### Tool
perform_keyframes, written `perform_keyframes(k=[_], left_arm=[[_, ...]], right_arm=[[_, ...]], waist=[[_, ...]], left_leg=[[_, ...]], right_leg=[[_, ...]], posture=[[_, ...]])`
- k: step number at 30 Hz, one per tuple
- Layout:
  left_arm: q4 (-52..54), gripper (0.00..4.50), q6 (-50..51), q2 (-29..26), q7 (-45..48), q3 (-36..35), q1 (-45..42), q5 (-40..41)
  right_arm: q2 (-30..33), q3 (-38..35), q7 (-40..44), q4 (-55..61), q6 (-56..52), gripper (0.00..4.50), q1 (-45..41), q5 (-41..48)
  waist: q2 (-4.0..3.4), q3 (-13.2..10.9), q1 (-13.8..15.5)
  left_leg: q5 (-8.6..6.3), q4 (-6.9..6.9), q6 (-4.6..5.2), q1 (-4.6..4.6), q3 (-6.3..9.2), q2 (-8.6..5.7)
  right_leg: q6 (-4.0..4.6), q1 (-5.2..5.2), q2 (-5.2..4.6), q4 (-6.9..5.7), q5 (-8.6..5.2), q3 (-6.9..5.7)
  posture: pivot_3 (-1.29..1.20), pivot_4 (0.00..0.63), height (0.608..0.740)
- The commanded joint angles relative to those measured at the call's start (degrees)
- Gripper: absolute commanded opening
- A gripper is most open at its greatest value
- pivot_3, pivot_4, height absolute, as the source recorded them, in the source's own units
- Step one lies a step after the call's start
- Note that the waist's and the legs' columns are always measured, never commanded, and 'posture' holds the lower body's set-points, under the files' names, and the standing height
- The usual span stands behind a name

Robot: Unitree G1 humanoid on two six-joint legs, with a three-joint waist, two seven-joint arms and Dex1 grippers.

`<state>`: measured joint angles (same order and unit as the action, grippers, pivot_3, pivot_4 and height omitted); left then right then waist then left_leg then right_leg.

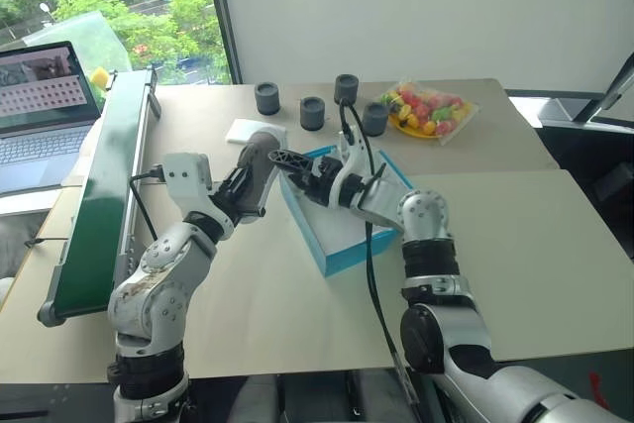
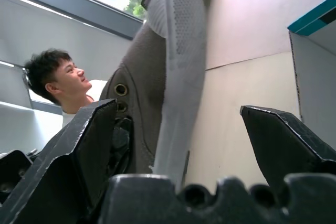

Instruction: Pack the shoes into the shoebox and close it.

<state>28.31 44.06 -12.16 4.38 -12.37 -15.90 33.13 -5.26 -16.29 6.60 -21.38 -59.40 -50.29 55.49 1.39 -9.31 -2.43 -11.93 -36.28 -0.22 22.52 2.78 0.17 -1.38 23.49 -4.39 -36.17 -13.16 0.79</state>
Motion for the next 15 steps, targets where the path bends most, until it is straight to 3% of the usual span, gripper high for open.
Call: perform_keyframes(k=[1,4,14,15], left_arm=[[2.18,0.0,-0.88,-0.04,0.06,-0.16,-0.84,0.72],[2.12,0.0,-0.86,-0.09,0.01,-0.16,-1.11,0.68],[2.28,0.0,-1.18,-0.28,0.08,0.03,-0.79,0.33],[2.38,0.0,-1.24,-0.36,0.11,0.24,-0.64,0.14]], right_arm=[[-5.57,0.18,-0.54,3.01,-0.24,4.24,-2.31,2.96],[-5.8,0.79,-0.76,3.47,0.13,3.45,-1.96,3.71],[-5.59,2.47,-1.29,4.71,0.04,0.04,-1.18,4.41],[-5.55,2.71,-1.31,4.94,-0.02,0.04,-0.98,4.41]], waist=[[0.0,0.0,0.0],[0.0,0.0,0.0],[0.0,-0.01,0.02],[0.0,-0.01,0.02]], left_leg=[[0.0,0.0,0.0,0.03,0.0,0.0],[0.0,-0.03,0.0,0.3,-0.01,0.0],[0.01,-0.12,-0.01,0.7,-0.02,-0.01],[0.01,-0.12,-0.01,0.7,-0.01,-0.01]], right_leg=[[0.0,0.03,0.0,0.0,0.0,0.0],[0.0,0.32,0.0,-0.06,0.03,0.01],[-0.01,0.75,-0.01,-0.15,0.06,0.03],[-0.01,0.75,-0.01,-0.15,0.06,0.03]], posture=[[0.0,0.15,0.74],[0.0,0.15,0.74],[0.0,0.15,0.74],[0.0,0.15,0.74]])
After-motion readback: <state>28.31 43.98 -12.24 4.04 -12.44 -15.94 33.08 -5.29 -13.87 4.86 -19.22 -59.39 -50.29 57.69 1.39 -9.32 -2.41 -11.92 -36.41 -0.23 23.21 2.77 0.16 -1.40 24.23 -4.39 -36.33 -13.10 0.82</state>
